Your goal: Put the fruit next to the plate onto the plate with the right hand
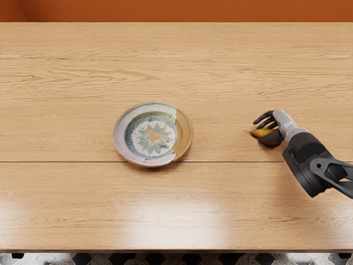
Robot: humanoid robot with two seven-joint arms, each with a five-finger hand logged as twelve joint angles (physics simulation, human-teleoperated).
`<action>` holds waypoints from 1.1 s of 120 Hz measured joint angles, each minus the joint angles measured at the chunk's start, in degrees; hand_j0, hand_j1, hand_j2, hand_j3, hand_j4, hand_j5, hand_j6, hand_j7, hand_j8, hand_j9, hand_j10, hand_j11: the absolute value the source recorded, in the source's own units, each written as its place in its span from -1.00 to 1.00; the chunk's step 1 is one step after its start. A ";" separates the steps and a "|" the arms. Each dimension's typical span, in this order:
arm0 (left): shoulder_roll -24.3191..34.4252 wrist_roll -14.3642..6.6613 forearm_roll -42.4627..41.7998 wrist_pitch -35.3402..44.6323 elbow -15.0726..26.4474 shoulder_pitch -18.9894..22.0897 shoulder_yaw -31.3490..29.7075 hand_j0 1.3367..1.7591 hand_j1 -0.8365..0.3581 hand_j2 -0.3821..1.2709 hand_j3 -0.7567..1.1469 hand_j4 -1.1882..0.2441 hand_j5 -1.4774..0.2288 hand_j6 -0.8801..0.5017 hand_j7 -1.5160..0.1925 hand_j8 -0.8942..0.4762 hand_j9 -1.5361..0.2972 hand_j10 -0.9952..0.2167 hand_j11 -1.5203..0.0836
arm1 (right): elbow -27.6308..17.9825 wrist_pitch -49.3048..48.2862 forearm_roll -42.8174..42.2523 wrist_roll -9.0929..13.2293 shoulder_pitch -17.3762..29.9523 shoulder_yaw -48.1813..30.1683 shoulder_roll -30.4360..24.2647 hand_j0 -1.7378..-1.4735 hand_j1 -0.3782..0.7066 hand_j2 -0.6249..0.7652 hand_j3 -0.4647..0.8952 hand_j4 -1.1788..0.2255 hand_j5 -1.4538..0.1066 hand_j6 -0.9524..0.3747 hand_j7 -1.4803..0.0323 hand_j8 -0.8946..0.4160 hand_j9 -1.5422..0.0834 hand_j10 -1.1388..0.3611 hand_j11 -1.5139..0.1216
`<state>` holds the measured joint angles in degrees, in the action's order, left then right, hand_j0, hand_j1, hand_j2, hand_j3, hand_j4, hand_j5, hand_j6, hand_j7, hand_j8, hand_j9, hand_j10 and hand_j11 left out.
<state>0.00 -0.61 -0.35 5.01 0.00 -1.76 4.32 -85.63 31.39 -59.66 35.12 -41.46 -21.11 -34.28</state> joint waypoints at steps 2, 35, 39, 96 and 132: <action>0.00 0.00 0.00 0.00 0.00 0.00 0.00 0.52 0.98 -0.54 -0.21 0.66 0.73 0.27 0.77 0.30 0.68 0.64 0.90 | -0.01 -0.01 0.05 -0.01 0.00 -0.13 -0.03 -0.36 0.31 -0.05 -0.32 -0.24 -0.14 -0.45 -0.11 -0.42 -0.14 0.03 -0.47; 0.00 0.00 0.00 0.00 0.00 -0.04 -0.01 0.52 0.98 -0.54 -0.21 0.66 0.73 0.27 0.77 0.30 0.68 0.64 0.90 | -1.63 -0.65 0.35 -0.05 -0.31 -3.65 -0.36 -0.38 0.30 0.01 -0.32 -0.23 -0.22 -0.47 -0.15 -0.44 -0.14 -0.09 -0.27; 0.00 0.00 0.00 0.00 0.00 0.00 -0.01 0.52 0.98 -0.54 -0.21 0.66 0.73 0.27 0.77 0.30 0.68 0.64 0.90 | -2.02 -0.70 0.36 -0.06 -0.34 -4.13 -0.43 -0.38 0.30 0.02 -0.32 -0.23 -0.22 -0.47 -0.15 -0.44 -0.14 -0.09 -0.26; 0.00 0.00 0.00 0.00 0.00 0.00 -0.01 0.52 0.98 -0.54 -0.20 0.66 0.73 0.27 0.77 0.30 0.68 0.64 0.90 | -7.66 -0.90 0.26 -0.07 -3.34 -6.18 0.84 -0.39 0.30 0.13 -0.32 -0.24 -0.23 -0.52 -0.16 -0.49 -0.15 -0.15 -0.19; 0.00 0.00 0.00 0.00 0.00 0.00 0.00 0.52 0.98 -0.54 -0.20 0.66 0.73 0.27 0.77 0.30 0.68 0.64 0.90 | -7.87 -1.23 0.23 -0.07 -4.45 -6.13 4.24 -0.38 0.35 0.24 -0.32 -0.30 -0.32 -0.49 -0.24 -0.46 -0.23 -0.13 -0.26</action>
<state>0.00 -0.61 -0.35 5.01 0.00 -1.76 4.32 -93.50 30.17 -59.43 35.04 -45.90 -27.24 -30.04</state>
